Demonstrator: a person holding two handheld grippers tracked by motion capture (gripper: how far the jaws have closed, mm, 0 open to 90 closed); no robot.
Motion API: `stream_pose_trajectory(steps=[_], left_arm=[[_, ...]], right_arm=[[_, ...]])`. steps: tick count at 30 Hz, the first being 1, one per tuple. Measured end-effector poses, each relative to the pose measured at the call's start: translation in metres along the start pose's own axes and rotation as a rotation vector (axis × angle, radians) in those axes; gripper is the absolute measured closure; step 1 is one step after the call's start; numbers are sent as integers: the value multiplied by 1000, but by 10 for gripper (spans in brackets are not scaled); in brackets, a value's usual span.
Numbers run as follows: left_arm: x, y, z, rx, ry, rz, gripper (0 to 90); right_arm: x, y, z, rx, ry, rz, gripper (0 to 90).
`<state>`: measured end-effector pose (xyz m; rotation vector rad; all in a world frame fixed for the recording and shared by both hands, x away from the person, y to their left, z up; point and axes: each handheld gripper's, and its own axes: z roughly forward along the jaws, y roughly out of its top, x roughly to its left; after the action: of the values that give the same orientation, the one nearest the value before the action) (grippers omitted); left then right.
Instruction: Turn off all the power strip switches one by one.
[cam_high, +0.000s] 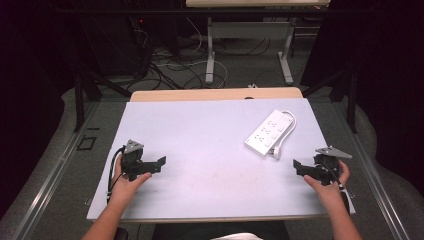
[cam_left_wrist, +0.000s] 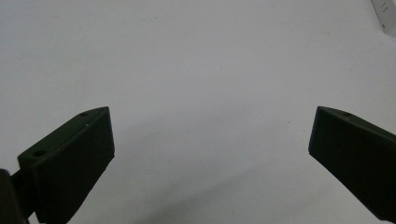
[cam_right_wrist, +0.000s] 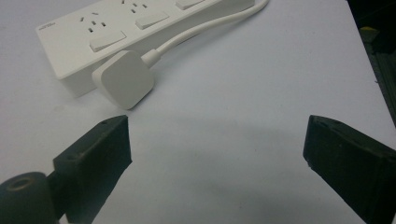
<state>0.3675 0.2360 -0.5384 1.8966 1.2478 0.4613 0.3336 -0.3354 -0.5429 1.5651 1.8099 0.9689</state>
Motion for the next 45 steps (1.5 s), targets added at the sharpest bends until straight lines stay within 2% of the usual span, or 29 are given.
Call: stream_pose_trajectory(steps=[1, 3, 5, 6, 9, 10, 11, 16, 18, 19, 22, 24, 28, 30, 32, 34, 36, 45], left_arm=[[-1, 0, 0, 1, 1, -1, 1], [-1, -1, -1, 8, 16, -2, 1], [-1, -1, -3, -8, 31, -7, 1], [-1, -3, -6, -6, 43, -22, 1], [0, -3, -9, -11, 54, -27, 1], [0, -3, -8, -32, 60, -36, 1], [1, -3, -9, -25, 59, -39, 1], [3, -3, -10, -21, 65, -23, 1], [4, -4, -10, -17, 67, -14, 1], [4, -5, -10, -17, 65, -25, 1], [3, -6, -10, -15, 66, -21, 1], [1, -7, -11, -36, 76, -19, 1], [0, -7, -14, -39, 77, -26, 1], [2, -7, -15, -32, 74, -34, 1], [3, -8, -14, -35, 77, -47, 1], [3, -8, -13, -44, 82, -53, 1], [4, -8, -13, -39, 80, -48, 1], [4, -8, -13, -32, 89, -55, 1]], right_arm=[[0, 0, 0, -2, 1, -17, 106], [1, 0, -1, 1, -5, -11, 114], [5, 0, 0, -19, -12, -6, 127], [8, 0, -3, 10, 8, -18, 144], [14, 3, -4, 4, 11, -26, 147], [14, 5, -4, 3, 21, -28, 148], [15, 8, -3, -2, 24, -25, 149], [16, 17, 2, -20, 24, -18, 165], [17, 22, 6, -6, 40, -11, 181], [17, 24, 7, -4, 41, -18, 183], [22, 34, 15, 11, 37, -59, 204], [25, 39, 19, 21, 47, -66, 205], [30, 52, 22, 37, 63, -85, 225], [31, 56, 23, 44, 65, -81, 228], [31, 67, 26, 58, 81, -83, 233], [31, 70, 28, 62, 83, -78, 234], [31, 81, 31, 68, 88, -63, 238], [33, 105, 42, 93, 57, -102, 291]])
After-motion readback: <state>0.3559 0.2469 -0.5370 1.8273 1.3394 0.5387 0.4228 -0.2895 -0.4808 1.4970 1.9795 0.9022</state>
